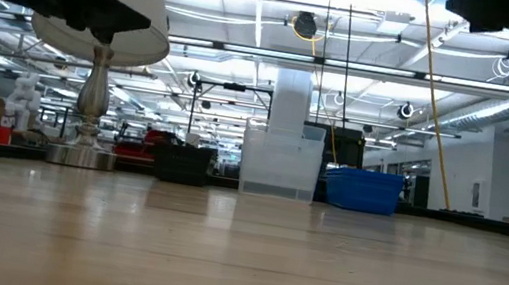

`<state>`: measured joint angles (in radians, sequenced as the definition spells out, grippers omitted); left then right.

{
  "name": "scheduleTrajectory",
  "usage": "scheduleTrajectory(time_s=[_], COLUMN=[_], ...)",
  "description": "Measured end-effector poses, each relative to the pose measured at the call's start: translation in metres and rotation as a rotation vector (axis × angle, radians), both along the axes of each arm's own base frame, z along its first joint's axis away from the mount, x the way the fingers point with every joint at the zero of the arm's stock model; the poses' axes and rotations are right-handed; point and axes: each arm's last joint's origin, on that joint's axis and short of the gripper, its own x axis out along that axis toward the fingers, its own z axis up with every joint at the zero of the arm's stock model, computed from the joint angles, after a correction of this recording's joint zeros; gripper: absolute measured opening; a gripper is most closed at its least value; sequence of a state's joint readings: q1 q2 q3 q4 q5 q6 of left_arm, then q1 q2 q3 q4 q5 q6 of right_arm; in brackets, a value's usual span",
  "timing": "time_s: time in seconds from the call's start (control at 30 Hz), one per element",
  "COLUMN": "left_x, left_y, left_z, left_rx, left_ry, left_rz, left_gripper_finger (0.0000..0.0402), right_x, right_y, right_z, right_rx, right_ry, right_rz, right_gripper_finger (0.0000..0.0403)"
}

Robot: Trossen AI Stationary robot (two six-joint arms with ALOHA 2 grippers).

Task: Stack baskets by color
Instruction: Return to Home Position

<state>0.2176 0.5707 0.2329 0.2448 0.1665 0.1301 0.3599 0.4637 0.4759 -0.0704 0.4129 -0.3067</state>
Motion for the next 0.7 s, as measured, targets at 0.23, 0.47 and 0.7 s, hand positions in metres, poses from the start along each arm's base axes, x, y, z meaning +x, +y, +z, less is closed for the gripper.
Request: scheduleTrajectory(time_s=[0.23, 0.47, 0.7], left_x=[-0.008, -0.016, -0.017], left_y=[-0.003, -0.004, -0.004], left_z=[-0.027, -0.049, -0.052], left_rx=[-0.035, -0.056, -0.065], left_ry=[-0.021, -0.034, -0.021], left_rz=[-0.001, 0.001, 0.002], left_gripper_finger=[0.0006, 0.0008, 0.0009], right_x=[0.003, 0.004, 0.001], right_y=[0.001, 0.002, 0.001], right_z=[-0.026, -0.057, -0.07], right_rx=[0.086, 0.101, 0.104], right_ry=[-0.001, -0.062, -0.063], right_rz=[-0.008, 0.018, 0.024], right_gripper_finger=[0.0001, 0.0, 0.0])
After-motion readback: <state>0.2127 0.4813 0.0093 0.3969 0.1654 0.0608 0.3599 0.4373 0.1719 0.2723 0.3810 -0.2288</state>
